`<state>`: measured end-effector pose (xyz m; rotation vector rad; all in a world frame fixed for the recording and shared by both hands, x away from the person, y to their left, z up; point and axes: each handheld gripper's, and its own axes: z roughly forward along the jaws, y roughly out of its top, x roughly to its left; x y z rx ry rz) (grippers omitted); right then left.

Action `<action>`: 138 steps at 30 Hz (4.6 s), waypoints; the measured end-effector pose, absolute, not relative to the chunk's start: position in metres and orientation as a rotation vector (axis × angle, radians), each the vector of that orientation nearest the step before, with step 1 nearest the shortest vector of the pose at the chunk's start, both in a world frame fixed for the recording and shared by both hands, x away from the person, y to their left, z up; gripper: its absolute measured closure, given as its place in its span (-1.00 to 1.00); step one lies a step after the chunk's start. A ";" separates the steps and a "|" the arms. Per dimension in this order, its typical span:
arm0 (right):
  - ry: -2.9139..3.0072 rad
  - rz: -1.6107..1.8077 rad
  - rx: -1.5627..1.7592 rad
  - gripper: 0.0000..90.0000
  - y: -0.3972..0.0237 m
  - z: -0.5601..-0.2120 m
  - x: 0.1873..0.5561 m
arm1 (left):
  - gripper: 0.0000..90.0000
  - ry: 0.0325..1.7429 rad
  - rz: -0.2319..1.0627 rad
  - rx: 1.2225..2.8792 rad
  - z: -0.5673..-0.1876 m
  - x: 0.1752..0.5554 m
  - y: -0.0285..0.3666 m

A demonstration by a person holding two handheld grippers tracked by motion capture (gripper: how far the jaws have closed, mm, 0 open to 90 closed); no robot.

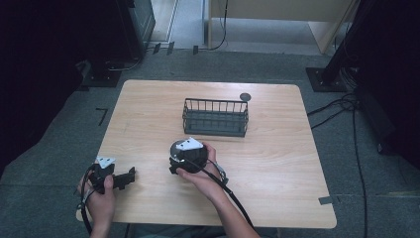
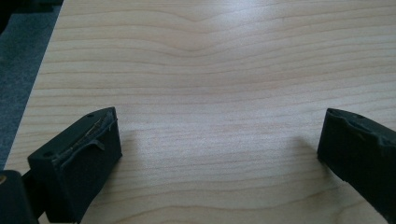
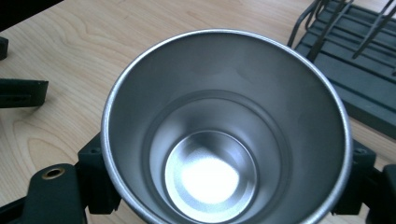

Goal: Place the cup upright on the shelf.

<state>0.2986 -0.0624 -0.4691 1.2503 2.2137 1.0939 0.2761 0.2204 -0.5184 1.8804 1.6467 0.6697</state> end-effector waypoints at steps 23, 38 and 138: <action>2.096 1.107 1.278 -0.59 -0.096 -0.433 0.315 | -1.00 1.647 0.669 1.879 -0.518 0.276 0.220; 2.009 1.113 1.298 -0.59 -0.117 -0.406 0.330 | -1.00 1.648 0.670 1.876 -0.519 0.276 0.220; 1.879 0.971 1.517 -1.00 -0.199 -0.427 0.420 | -1.00 1.648 0.669 1.879 -0.518 0.276 0.220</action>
